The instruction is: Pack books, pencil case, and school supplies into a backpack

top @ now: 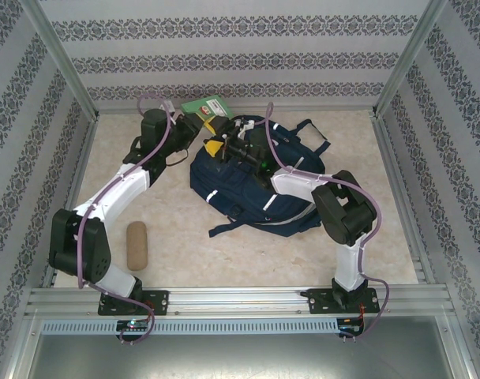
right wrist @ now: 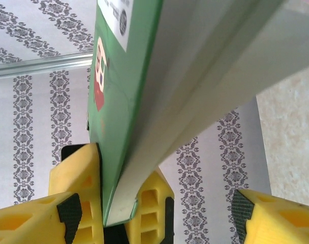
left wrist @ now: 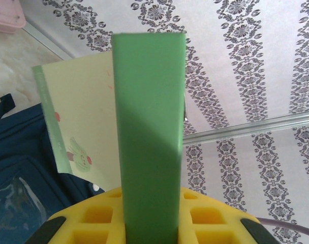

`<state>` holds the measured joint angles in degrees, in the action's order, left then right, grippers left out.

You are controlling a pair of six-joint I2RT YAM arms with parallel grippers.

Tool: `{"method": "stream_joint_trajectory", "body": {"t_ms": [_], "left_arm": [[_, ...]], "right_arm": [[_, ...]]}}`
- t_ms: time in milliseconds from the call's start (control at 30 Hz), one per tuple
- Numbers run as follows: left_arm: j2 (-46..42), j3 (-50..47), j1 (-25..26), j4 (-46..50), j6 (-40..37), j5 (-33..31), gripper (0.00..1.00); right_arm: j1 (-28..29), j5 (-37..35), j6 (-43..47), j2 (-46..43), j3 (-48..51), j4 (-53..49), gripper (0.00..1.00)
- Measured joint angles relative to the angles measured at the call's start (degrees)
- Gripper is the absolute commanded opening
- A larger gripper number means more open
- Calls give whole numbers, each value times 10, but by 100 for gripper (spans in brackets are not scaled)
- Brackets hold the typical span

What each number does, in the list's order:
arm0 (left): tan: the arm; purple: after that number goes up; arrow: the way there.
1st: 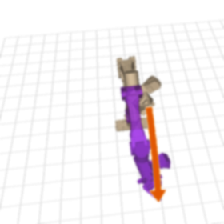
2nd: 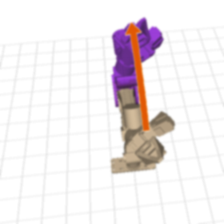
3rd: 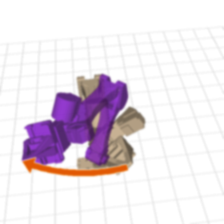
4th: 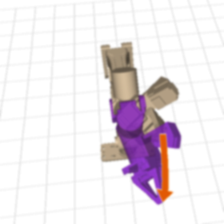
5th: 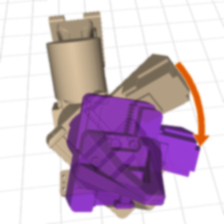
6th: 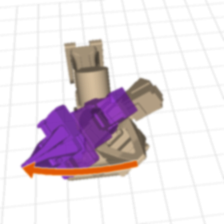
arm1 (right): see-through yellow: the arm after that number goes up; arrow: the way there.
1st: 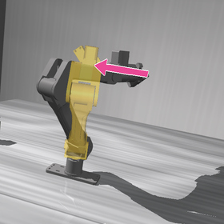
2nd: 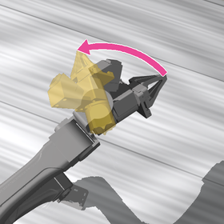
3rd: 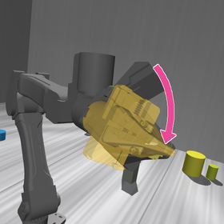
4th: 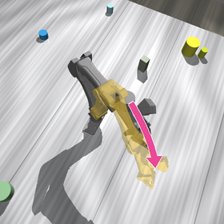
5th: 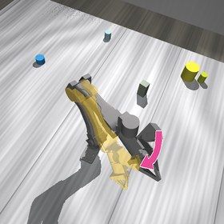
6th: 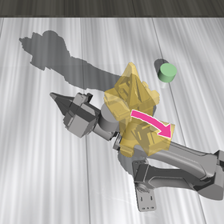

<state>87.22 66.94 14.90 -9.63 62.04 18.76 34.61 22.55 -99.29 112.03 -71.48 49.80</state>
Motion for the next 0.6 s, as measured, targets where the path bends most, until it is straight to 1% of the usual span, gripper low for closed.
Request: {"method": "stream_joint_trajectory", "body": {"t_ms": [100, 200, 467, 533, 600], "left_arm": [[-17, -14, 0, 3, 0, -1, 0], [-37, -31, 7, 21, 0, 9, 0], [-38, -35, 9, 23, 9, 23, 0], [-38, -35, 9, 23, 11, 26, 0], [-38, -35, 9, 23, 14, 33, 0]], "right_arm": [[-2, -4, -1, 0, 0, 6, 76], [-18, -19, -8, 0, -1, 19, 76], [-30, -36, -18, 14, -16, 24, 76], [-30, -37, -19, 19, -19, 24, 72], [-30, -38, -16, 22, -19, 23, 61]]}}
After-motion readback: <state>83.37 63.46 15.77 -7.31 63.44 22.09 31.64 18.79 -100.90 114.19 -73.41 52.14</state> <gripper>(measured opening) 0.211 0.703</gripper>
